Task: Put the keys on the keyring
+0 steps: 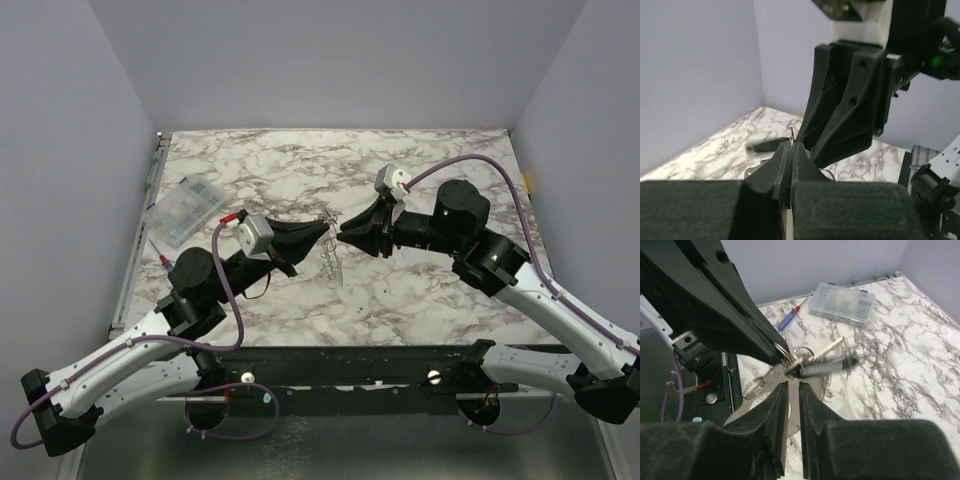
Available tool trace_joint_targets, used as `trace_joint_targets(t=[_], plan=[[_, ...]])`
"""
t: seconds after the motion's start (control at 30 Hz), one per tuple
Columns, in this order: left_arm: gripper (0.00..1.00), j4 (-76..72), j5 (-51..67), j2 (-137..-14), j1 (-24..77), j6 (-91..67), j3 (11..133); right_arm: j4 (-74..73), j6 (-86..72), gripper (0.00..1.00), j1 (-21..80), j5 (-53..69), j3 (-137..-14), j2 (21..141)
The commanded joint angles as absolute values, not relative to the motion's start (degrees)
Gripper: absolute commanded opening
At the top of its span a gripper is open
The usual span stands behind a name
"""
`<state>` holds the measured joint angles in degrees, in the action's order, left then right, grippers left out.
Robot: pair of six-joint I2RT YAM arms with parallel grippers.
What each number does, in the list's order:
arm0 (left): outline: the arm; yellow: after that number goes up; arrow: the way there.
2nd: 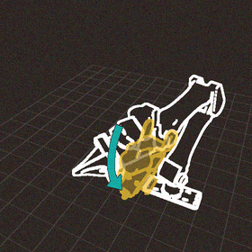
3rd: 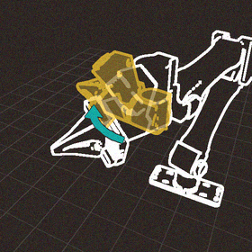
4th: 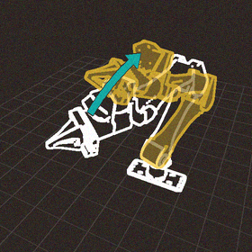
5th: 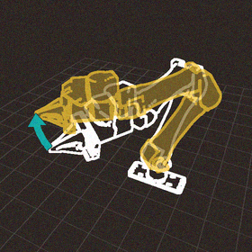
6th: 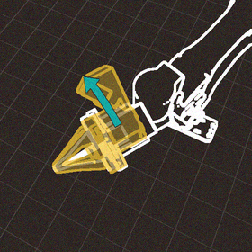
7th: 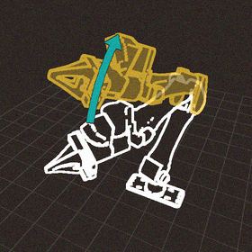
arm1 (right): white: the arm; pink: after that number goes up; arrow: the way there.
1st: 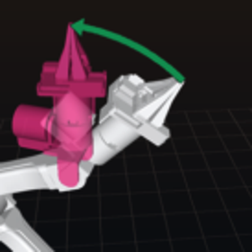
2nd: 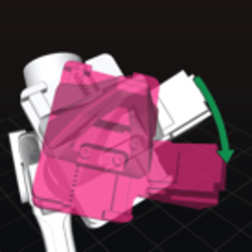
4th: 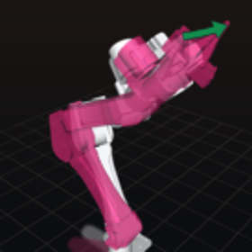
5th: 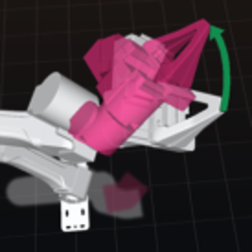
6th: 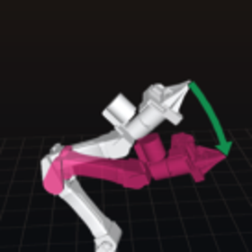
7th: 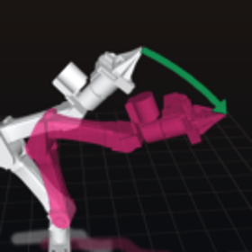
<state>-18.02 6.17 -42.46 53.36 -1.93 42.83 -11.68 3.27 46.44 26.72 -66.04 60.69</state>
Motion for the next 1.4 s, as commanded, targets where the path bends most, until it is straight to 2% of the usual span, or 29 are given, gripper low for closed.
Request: trace_joint_targets(t=[0.0, 0.1, 0.2, 0.43, 0.67, 0.97, 1.27, 1.37], plan=[[0.0, -24.0, 6.6, -40.3, 53.3, -3.1, 43.1, -12.2, 2.8, 0.33, 46.6, 28.2, -65.0, 59.4], [0.0, -23.9, 6.6, -40.2, 53.4, -3.2, 43.0, -12.7, 3.4, 0.45, 46.6, 28.3, -65.2, 58.6], [0.0, -23.9, 7.2, -40.3, 53.4, -3.2, 42.8, -13.5, 5.4, 0.51, 46.6, 28.1, -66.0, 57.5], [0.0, -22.4, 10.6, -40.8, 53.3, -2.8, 43.6, -14.6, 12.1, 0.57, 46.6, 31.6, -69.4, 55.6], [0.0, -19.4, 16.6, -41.5, 53.3, -1.5, 45.5, -15.3, 16.3, 0.58, 46.6, 36.2, -72.4, 57.5], [0.0, -17.6, 17.9, -41.4, 53.4, -1.1, 46.7, -25.2, 21.1, 0.48, 46.6, 40.4, -77.1, 61.4], [0.0, -14.6, 18.3, -42.3, 53.4, -0.3, 48.4, -32.4, 24.8, 0.35, 46.6, 41.9, -80.7, 64.4], [0.0, -14.5, 18.2, -42.2, 53.4, -0.4, 48.5, -32.9, 25.5, 0.23, 46.6, 41.7, -80.8, 64.5]])
